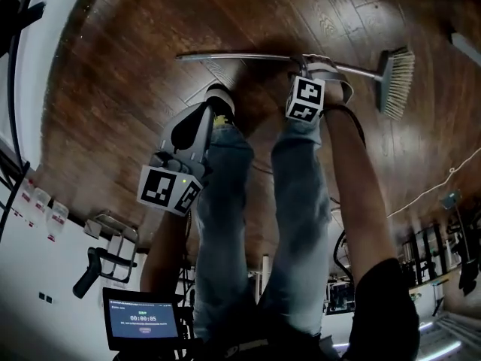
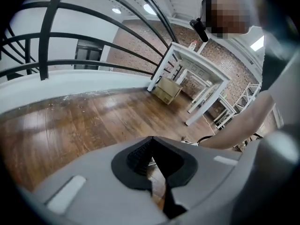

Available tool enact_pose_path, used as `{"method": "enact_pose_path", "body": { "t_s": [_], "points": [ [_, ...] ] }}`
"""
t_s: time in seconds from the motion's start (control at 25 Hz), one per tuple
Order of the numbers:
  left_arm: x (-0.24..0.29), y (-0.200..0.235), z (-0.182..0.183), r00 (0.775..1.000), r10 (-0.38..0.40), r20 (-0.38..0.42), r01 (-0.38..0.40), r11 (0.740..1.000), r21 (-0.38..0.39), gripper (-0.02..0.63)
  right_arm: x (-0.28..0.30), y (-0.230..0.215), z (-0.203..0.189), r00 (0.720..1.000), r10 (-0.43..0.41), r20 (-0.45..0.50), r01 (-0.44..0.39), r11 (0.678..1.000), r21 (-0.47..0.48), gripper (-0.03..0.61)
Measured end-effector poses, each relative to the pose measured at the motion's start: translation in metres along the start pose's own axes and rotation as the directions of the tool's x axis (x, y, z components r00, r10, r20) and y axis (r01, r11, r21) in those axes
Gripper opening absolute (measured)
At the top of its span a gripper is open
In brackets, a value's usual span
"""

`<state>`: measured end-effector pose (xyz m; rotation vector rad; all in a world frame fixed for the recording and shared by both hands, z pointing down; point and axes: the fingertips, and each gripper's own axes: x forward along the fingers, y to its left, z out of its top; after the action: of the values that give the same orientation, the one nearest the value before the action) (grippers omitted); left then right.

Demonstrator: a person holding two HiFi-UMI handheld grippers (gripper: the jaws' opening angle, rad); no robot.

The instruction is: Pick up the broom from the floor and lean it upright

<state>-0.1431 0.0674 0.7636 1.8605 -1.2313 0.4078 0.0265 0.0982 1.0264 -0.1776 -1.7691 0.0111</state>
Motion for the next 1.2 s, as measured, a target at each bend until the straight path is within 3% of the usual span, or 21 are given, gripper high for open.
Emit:
{"method": "enact_pose_path", "body": {
  "t_s": [0.16,0.36,0.4,0.44,0.48,0.6,0.8,0.92,1.0,1.12,1.2],
  "points": [
    [0.008,0.011,-0.013,1.0,-0.001,0.009,0.002,0.999,-0.043,0.019,0.037,-0.002,0.004,1.0,0.013,-0.027,-0.015,0.998,-0.067,0.196],
    [0.012,0.009,-0.005,1.0,-0.003,0.031,0.005,0.998,-0.061,0.02,0.04,-0.006,-0.006,0.998,-0.01,-0.067,0.004,0.996,-0.088,0.194],
    [0.011,0.007,-0.003,0.999,-0.005,0.037,0.007,0.998,-0.061,0.02,0.038,-0.005,-0.007,0.998,-0.018,-0.068,0.012,0.996,-0.094,0.18],
    [0.01,0.007,-0.002,0.999,-0.006,0.039,0.008,0.998,-0.06,0.02,0.038,-0.002,-0.008,0.997,-0.027,-0.074,0.02,0.995,-0.098,0.114],
    [0.01,0.008,-0.002,0.999,-0.006,0.039,0.008,0.998,-0.057,0.018,0.04,0.0,-0.01,0.996,-0.036,-0.083,0.028,0.996,-0.087,0.083],
    [0.009,0.008,0.001,0.999,-0.005,0.045,0.008,0.999,-0.054,0.019,0.034,-0.009,-0.01,0.995,-0.074,-0.07,0.077,0.996,0.037,0.075],
    [-0.013,-0.019,0.047,0.997,-0.025,0.071,0.026,1.0,-0.015,0.019,-0.052,-0.054,0.01,0.982,-0.184,0.037,0.175,0.969,0.174,0.075],
    [-0.024,-0.051,0.092,0.992,-0.068,0.108,0.065,0.997,0.03,0.019,-0.123,-0.093,0.008,0.957,-0.279,0.077,0.245,0.922,0.299,0.074],
    [-0.031,-0.077,0.126,0.985,-0.111,0.132,0.102,0.992,0.077,0.018,-0.175,-0.12,0.001,0.932,-0.349,0.095,0.288,0.875,0.389,0.074],
    [-0.046,-0.12,0.168,0.976,-0.168,0.136,0.151,0.98,0.132,0.018,-0.254,-0.145,-0.017,0.894,-0.436,0.104,0.314,0.774,0.55,0.075],
    [-0.057,-0.146,0.19,0.972,-0.193,0.13,0.171,0.972,0.164,0.018,-0.298,-0.155,-0.031,0.867,-0.486,0.11,0.3,0.686,0.663,0.077]
  ]
}}
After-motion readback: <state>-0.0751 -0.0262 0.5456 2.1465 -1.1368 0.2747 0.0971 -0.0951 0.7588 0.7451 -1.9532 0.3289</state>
